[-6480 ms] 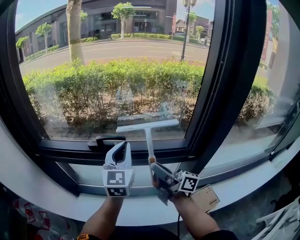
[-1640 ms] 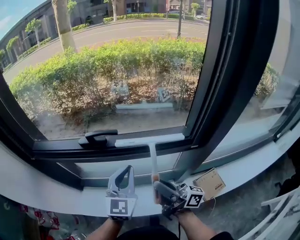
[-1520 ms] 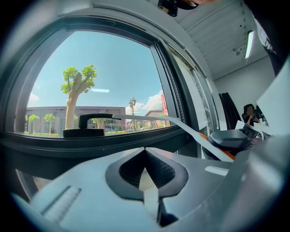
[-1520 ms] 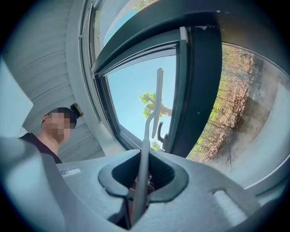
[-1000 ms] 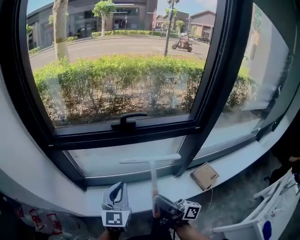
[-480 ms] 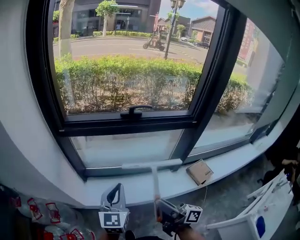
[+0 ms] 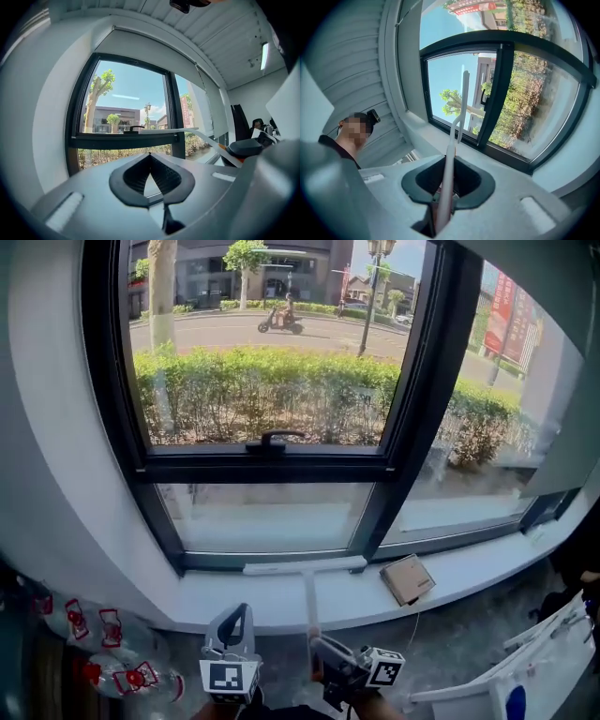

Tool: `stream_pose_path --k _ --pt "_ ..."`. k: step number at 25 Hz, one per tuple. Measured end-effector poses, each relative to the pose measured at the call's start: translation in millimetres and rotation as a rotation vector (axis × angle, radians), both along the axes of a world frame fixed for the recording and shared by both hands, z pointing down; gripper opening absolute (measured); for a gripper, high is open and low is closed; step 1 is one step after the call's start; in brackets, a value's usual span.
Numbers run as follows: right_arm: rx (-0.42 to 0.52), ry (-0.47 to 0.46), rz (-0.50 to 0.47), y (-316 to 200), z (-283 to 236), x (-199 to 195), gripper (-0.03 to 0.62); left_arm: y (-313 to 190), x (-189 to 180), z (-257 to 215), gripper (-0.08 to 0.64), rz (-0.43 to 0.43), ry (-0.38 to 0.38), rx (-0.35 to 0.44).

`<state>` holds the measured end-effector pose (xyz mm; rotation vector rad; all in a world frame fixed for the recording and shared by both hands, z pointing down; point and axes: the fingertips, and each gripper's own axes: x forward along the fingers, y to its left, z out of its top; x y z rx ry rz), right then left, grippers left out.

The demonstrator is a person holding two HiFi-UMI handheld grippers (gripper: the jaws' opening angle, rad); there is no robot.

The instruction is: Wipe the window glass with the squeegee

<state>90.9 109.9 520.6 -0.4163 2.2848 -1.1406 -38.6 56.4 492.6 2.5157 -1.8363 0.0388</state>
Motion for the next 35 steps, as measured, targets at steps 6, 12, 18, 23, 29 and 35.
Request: stream_pose_path --k 6,12,18,23,29,35 --pt "-0.018 0.012 -0.043 21 10 31 0.046 45 28 9 0.017 -0.082 -0.002 -0.021" --pt "-0.036 0.016 -0.057 40 8 43 0.046 72 36 15 0.017 -0.123 -0.002 -0.041" --pt "-0.044 0.053 -0.044 55 11 47 0.046 81 45 27 0.017 -0.098 0.008 -0.045" --pt "-0.063 0.044 -0.052 67 12 31 0.046 96 39 34 0.017 -0.091 0.024 -0.068" --pt "-0.086 0.096 -0.041 75 26 16 0.044 107 23 41 0.017 -0.092 0.029 -0.084" --pt "-0.069 0.078 -0.029 80 16 7 0.044 116 13 45 0.017 -0.088 0.033 -0.095"
